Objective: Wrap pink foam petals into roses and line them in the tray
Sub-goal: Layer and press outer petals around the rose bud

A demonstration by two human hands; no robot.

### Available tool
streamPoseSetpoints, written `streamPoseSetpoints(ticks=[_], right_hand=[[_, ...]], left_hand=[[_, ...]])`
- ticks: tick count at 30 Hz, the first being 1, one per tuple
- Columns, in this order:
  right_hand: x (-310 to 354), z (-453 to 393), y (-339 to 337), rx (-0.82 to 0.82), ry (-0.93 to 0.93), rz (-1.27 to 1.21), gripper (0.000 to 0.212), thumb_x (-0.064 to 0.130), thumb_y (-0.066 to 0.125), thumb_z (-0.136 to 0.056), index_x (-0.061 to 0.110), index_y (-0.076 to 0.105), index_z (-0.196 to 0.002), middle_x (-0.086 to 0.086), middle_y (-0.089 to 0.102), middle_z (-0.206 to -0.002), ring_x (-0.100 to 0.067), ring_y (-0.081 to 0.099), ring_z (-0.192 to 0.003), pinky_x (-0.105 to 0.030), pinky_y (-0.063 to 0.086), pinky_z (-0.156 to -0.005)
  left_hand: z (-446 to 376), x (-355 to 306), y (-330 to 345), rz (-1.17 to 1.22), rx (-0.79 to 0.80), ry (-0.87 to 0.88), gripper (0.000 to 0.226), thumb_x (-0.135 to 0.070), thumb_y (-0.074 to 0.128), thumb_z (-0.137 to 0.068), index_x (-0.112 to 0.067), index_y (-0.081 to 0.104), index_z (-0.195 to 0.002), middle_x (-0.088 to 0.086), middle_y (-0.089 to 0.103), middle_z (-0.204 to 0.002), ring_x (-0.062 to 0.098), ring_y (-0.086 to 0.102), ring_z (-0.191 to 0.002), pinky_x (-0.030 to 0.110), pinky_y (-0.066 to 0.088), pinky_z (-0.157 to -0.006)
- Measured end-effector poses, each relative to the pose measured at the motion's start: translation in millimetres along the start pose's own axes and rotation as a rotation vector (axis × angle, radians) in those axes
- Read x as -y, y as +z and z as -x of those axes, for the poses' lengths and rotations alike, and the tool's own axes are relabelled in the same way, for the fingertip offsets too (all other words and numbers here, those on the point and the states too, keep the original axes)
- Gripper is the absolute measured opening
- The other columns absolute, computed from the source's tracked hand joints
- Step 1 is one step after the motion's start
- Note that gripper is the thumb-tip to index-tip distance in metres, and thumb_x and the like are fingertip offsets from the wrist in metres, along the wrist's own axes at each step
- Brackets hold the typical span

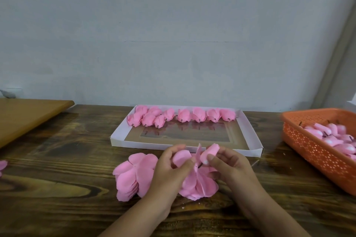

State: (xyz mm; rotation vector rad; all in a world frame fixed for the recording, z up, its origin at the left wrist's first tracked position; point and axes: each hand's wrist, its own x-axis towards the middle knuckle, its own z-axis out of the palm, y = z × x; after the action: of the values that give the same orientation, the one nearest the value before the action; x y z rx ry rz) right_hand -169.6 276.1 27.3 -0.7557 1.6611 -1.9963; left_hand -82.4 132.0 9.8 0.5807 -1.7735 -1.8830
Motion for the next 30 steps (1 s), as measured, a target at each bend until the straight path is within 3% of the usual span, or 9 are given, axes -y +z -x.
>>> streamPoseSetpoints(ticks=[3,8,16,21,27,30], right_hand=[[2.1,2.2,2.8,0.029,-0.01,-0.021,0.02,0.028,0.069,-0.082,0.021,0.077,-0.1,-0.009,0.076,-0.101,-0.027,0.074,-0.093,-0.031,0.059,-0.072],[2.2,3.7,4.2,0.027,-0.031,-0.035,0.017,0.029,0.071,-0.085,0.022,0.076,-0.1,-0.009,0.076,-0.1,-0.026,0.074,-0.089,-0.028,0.056,-0.067],[1.0,3.9,7.7,0.053,-0.122,0.042,0.019,0.025,0.068,-0.086,0.026,0.077,-0.102,-0.005,0.077,-0.102,-0.02,0.073,-0.096,-0.025,0.057,-0.073],[-2.7,3.1,7.8,0.063,-0.182,0.084,0.022,0.01,0.065,-0.09,0.025,0.077,-0.102,-0.005,0.077,-0.103,-0.019,0.073,-0.098,-0.023,0.057,-0.075],[-5.5,2.7,8.3,0.019,-0.216,0.221,0.026,0.012,0.069,-0.089,0.035,0.077,-0.097,0.006,0.075,-0.105,-0.013,0.07,-0.102,-0.028,0.057,-0.08],[-7.9,1.1,8.0,-0.048,-0.171,0.197,0.026,0.013,0.072,-0.086,0.037,0.078,-0.093,0.012,0.067,-0.121,-0.012,0.061,-0.118,-0.038,0.055,-0.095]], left_hand=[[-0.6,1.5,-1.4,0.023,-0.029,-0.049,0.035,-0.016,0.08,-0.084,-0.035,0.069,-0.111,-0.008,0.072,-0.113,0.015,0.068,-0.111,0.043,0.058,-0.095],[-1.8,1.4,-3.8,0.036,-0.086,-0.048,0.033,-0.015,0.079,-0.084,-0.03,0.068,-0.111,-0.007,0.073,-0.112,0.017,0.067,-0.111,0.046,0.057,-0.097],[0.0,0.4,-1.2,0.095,-0.024,-0.108,0.029,-0.018,0.083,-0.082,-0.024,0.071,-0.108,-0.003,0.077,-0.1,0.023,0.075,-0.098,0.052,0.062,-0.082],[2.1,-1.9,-1.4,0.079,-0.009,-0.099,0.021,-0.013,0.078,-0.086,-0.018,0.071,-0.105,0.005,0.077,-0.099,0.026,0.075,-0.096,0.053,0.062,-0.083],[3.6,-4.2,-1.2,0.065,0.008,-0.104,0.013,-0.012,0.073,-0.088,-0.013,0.071,-0.101,0.011,0.077,-0.097,0.032,0.074,-0.097,0.059,0.059,-0.086],[4.2,-5.2,-0.9,0.07,0.019,-0.114,0.016,-0.011,0.071,-0.088,-0.015,0.072,-0.104,0.011,0.077,-0.101,0.033,0.073,-0.1,0.061,0.057,-0.088]])
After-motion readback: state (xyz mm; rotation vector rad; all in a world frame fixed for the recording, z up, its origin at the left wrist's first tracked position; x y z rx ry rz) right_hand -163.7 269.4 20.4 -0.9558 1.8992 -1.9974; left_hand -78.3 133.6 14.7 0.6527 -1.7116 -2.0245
